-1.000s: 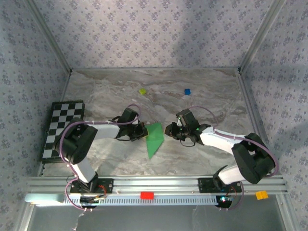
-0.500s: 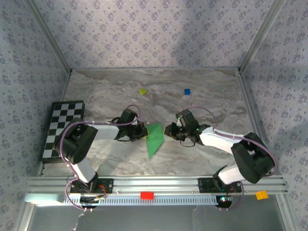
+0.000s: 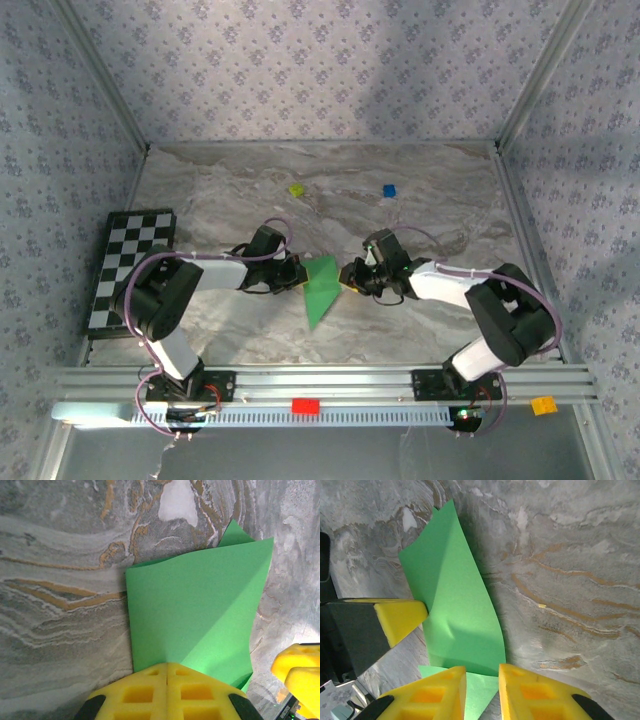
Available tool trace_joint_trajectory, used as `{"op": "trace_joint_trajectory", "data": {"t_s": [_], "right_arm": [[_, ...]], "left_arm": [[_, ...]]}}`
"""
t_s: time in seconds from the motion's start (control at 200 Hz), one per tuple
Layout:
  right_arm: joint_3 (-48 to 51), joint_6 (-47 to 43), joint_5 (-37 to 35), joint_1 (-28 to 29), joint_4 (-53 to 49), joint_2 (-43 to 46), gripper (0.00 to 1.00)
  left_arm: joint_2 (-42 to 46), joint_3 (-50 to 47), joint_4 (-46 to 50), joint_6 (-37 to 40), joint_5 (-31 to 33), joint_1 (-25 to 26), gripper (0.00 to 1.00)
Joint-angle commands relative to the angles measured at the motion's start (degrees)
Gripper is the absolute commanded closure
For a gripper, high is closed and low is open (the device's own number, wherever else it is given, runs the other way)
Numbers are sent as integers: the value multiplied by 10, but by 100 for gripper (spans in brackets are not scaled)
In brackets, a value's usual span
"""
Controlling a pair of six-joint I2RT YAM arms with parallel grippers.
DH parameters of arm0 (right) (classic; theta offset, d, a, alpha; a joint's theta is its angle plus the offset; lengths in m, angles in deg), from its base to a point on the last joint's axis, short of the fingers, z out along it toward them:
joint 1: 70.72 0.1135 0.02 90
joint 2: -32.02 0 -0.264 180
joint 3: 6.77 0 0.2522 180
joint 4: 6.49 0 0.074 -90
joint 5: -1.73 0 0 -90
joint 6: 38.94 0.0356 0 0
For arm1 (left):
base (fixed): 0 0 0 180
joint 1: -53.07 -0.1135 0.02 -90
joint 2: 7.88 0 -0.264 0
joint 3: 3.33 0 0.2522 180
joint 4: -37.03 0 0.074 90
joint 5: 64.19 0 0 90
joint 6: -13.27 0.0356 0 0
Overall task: Fold a paper plane with a square sheet of paper (pick it up from the middle)
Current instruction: Fold the wing for the fifth time at the center of the table.
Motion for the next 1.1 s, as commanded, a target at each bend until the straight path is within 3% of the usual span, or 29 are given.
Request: {"op": "trace_joint_trajectory", "data": {"t_s": [0.0, 0.245, 0.65, 1.099], "right_arm": [[-24, 6, 21, -1, -12, -25, 73], [-35, 14, 22, 3, -28, -49, 69], [-32, 27, -36, 11, -85, -17, 66], [-27, 46, 1, 14, -43, -36, 66]], "left_arm": [[4, -8, 24, 4, 3, -1, 98], [4, -8, 24, 4, 6, -1, 99], [-2, -3, 33, 4, 5, -1, 99], [-3, 3, 42, 11, 3, -2, 99]]}}
